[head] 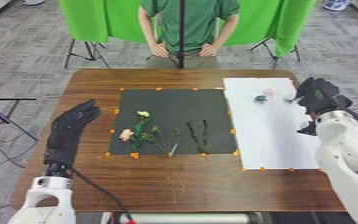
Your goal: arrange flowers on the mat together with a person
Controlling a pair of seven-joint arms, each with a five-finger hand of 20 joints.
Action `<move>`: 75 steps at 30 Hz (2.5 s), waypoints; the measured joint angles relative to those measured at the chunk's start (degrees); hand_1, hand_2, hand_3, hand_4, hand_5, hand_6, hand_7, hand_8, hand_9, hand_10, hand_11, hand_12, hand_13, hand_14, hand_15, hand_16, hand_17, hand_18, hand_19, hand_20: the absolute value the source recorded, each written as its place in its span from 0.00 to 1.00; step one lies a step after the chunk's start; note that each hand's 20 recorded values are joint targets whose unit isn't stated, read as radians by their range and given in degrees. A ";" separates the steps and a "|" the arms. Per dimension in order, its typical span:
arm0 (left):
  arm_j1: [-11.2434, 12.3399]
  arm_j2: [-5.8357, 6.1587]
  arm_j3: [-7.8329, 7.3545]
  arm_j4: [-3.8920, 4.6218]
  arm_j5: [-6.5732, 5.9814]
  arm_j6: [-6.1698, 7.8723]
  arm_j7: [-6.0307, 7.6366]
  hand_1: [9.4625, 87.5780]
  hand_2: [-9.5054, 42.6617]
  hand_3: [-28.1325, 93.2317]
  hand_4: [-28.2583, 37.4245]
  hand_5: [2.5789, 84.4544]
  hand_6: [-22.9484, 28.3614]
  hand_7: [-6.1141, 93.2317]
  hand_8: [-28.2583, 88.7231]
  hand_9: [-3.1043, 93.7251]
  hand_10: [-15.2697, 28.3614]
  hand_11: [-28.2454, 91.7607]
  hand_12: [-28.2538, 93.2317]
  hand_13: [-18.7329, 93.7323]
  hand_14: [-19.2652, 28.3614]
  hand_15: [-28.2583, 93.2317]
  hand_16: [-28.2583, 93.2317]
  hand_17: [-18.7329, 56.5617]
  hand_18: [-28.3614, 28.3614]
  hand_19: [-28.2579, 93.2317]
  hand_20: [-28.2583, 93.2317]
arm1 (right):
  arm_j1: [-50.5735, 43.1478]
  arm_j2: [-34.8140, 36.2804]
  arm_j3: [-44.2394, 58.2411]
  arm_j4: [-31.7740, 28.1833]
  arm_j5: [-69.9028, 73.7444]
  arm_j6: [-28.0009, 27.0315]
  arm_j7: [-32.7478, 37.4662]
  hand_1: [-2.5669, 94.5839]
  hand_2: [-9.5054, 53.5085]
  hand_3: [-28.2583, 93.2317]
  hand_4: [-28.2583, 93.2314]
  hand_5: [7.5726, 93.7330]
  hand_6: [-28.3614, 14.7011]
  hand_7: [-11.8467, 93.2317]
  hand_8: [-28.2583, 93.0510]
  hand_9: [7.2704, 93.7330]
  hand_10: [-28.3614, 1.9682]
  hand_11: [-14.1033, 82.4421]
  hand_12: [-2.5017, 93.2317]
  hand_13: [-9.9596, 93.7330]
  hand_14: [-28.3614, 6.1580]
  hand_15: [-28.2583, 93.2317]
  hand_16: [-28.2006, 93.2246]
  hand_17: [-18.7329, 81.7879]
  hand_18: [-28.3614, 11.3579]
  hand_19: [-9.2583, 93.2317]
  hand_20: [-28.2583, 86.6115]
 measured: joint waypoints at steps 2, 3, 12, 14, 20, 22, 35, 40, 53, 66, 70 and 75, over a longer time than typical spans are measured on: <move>0.31 0.39 -0.68 0.10 -1.29 1.95 0.38 0.23 0.13 0.77 0.17 0.55 0.54 0.19 0.20 0.49 0.63 0.38 0.37 0.49 0.73 0.33 0.28 0.35 0.69 0.26 0.39 | 2.53 0.12 -1.81 -2.63 1.35 -0.28 -0.80 0.76 0.00 0.65 0.08 0.86 0.63 0.33 0.32 0.96 0.61 0.21 0.39 1.00 0.76 0.50 0.50 0.89 0.56 0.79 0.62; 0.54 0.54 -1.04 0.13 -1.73 2.67 0.52 0.23 0.13 0.77 0.17 0.55 0.54 0.19 0.20 0.49 0.63 0.38 0.37 0.49 0.73 0.33 0.28 0.35 0.69 0.26 0.39 | 4.33 0.12 -3.40 -3.53 2.02 -0.56 -1.46 0.76 0.00 0.65 0.07 0.86 0.64 0.33 0.32 0.96 0.63 0.21 0.40 1.00 0.76 0.51 0.49 0.89 0.56 0.80 0.62; 2.72 0.88 -2.74 0.60 -2.12 3.21 0.52 0.24 0.13 0.77 0.17 0.55 0.54 0.19 0.20 0.49 0.63 0.38 0.37 0.49 0.73 0.33 0.28 0.35 0.69 0.26 0.39 | 25.18 -3.49 -27.62 0.85 5.08 -8.42 -9.55 0.73 0.00 0.69 0.05 0.85 0.68 0.35 0.30 0.97 0.65 0.21 0.39 1.00 0.79 0.62 0.41 0.88 0.54 0.94 0.53; 2.79 0.88 -2.60 0.80 -2.07 3.20 0.49 0.23 0.13 0.77 0.17 0.55 0.54 0.19 0.20 0.49 0.63 0.38 0.37 0.49 0.73 0.33 0.28 0.35 0.69 0.27 0.39 | 29.01 -5.37 -32.89 3.15 4.67 -11.71 -10.62 0.72 0.00 0.70 0.05 0.85 0.69 0.35 0.30 0.97 0.65 0.21 0.39 1.00 0.79 0.65 0.41 0.88 0.53 0.98 0.52; 2.61 0.87 -1.68 1.24 -1.86 3.06 0.14 0.23 0.13 0.77 0.17 0.55 0.54 0.19 0.20 0.49 0.63 0.38 0.37 0.49 0.73 0.33 0.28 0.35 0.69 0.27 0.39 | 35.77 -10.70 -45.23 4.94 2.85 -16.15 -11.53 0.71 0.00 0.71 0.04 0.85 0.70 0.35 0.30 0.98 0.66 0.20 0.38 1.00 0.81 0.69 0.41 0.88 0.50 1.00 0.57; 2.39 0.87 -1.45 1.45 -1.84 3.06 -0.08 0.23 0.13 0.77 0.17 0.55 0.54 0.19 0.20 0.49 0.63 0.38 0.37 0.49 0.73 0.33 0.28 0.35 0.69 0.27 0.39 | 36.68 -12.55 -47.11 4.98 2.00 -16.64 -12.60 0.71 0.00 0.71 0.04 0.85 0.70 0.35 0.30 0.98 0.66 0.20 0.38 1.00 0.81 0.69 0.40 0.88 0.50 1.00 0.58; 1.06 0.91 -0.69 2.36 -1.65 2.33 -1.00 0.23 0.13 0.77 0.17 0.55 0.54 0.19 0.20 0.49 0.63 0.38 0.37 0.49 0.73 0.33 0.28 0.34 0.69 0.27 0.39 | 38.29 -18.23 -52.42 7.03 -1.18 -19.79 -17.03 0.70 0.00 0.71 0.04 0.84 0.70 0.34 0.29 0.96 0.67 0.19 0.38 1.00 0.84 0.72 0.41 0.87 0.48 1.00 0.66; 1.29 0.92 -0.68 2.11 -1.57 1.82 -0.96 0.23 0.13 0.77 0.17 0.55 0.53 0.19 0.20 0.49 0.63 0.37 0.37 0.49 0.73 0.33 0.28 0.34 0.69 0.27 0.39 | 37.77 -18.24 -53.66 7.10 -1.42 -20.43 -16.23 0.69 0.00 0.72 0.04 0.83 0.70 0.33 0.29 0.95 0.67 0.19 0.37 1.00 0.84 0.72 0.41 0.87 0.47 1.00 0.67; 1.66 0.96 -0.48 1.97 -1.33 1.26 -0.89 0.23 0.12 0.77 0.17 0.55 0.53 0.19 0.20 0.49 0.63 0.37 0.37 0.49 0.73 0.33 0.28 0.34 0.69 0.27 0.39 | 37.05 -18.73 -53.85 8.01 -2.87 -21.27 -16.24 0.64 0.00 0.75 0.04 0.75 0.69 0.29 0.27 0.84 0.62 0.21 0.27 1.00 0.84 0.70 0.43 0.85 0.46 1.00 0.68; 1.57 0.92 -0.48 2.01 -1.24 1.09 -0.98 0.23 0.11 0.77 0.17 0.55 0.53 0.19 0.20 0.49 0.63 0.37 0.37 0.49 0.73 0.33 0.28 0.34 0.69 0.27 0.39 | 36.65 -18.88 -53.47 9.67 -5.62 -22.61 -16.87 0.54 0.00 0.84 0.02 0.66 0.69 0.28 0.15 0.73 0.61 0.25 0.18 1.00 0.84 0.69 0.43 0.84 0.46 1.00 0.68; 1.62 0.91 -0.51 2.01 -1.23 1.07 -0.97 0.23 0.11 0.77 0.17 0.54 0.53 0.19 0.20 0.49 0.63 0.37 0.37 0.49 0.73 0.33 0.28 0.34 0.69 0.27 0.39 | 36.62 -18.87 -53.23 9.67 -5.72 -23.52 -16.95 0.51 0.00 0.84 0.02 0.62 0.69 0.28 0.15 0.70 0.59 0.25 0.18 1.00 0.83 0.68 0.43 0.84 0.47 1.00 0.67; 1.64 0.88 -0.53 1.99 -1.21 1.04 -0.97 0.23 0.11 0.77 0.17 0.54 0.53 0.19 0.20 0.49 0.63 0.37 0.37 0.49 0.73 0.33 0.28 0.34 0.69 0.27 0.39 | 36.42 -18.86 -52.69 9.63 -5.74 -24.40 -17.06 0.48 0.00 0.85 0.02 0.59 0.68 0.27 0.15 0.68 0.55 0.24 0.17 1.00 0.83 0.67 0.44 0.83 0.47 1.00 0.66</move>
